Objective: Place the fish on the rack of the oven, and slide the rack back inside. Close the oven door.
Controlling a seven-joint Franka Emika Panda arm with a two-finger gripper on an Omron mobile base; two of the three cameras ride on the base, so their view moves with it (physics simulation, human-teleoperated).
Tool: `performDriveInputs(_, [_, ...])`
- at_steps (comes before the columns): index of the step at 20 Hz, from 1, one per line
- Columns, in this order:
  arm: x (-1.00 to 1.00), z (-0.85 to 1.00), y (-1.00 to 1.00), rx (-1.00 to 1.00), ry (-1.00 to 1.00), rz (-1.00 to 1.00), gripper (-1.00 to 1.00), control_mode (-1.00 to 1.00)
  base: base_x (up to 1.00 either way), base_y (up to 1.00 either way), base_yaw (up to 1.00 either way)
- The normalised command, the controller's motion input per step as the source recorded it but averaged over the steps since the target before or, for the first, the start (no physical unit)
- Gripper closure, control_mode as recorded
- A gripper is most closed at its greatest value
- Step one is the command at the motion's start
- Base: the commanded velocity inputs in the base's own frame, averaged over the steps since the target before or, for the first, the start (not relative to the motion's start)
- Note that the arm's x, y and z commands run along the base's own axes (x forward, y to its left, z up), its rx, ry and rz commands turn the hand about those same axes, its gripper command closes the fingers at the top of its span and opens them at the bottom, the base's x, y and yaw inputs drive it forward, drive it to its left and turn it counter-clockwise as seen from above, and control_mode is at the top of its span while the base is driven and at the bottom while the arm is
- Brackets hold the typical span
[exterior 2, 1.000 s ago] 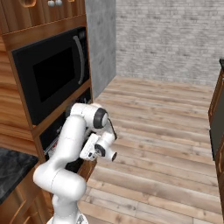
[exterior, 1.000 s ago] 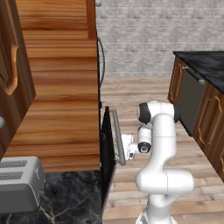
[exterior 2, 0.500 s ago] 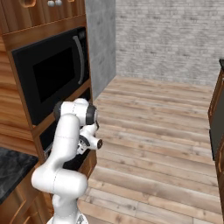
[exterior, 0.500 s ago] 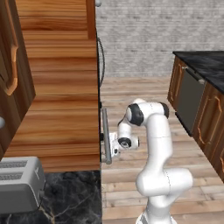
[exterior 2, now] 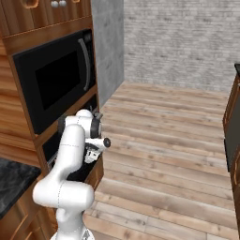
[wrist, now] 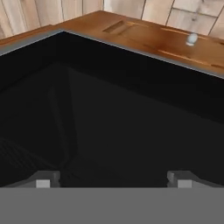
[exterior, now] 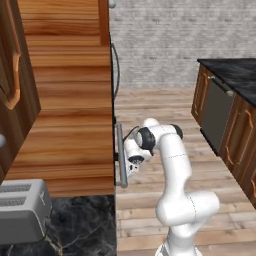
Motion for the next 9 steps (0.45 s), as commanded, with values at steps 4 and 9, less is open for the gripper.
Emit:
performDriveInputs(4, [-0.12, -0.19, 0.42, -0.17, -0.23, -0.02, -1.00, -1.00, 0.00, 0.00, 0.00])
performDriveInputs(9, [-0.48, 0.36, -0.42, -0.01, -0.35, -0.02, -1.00, -1.00, 0.00, 0.00, 0.00])
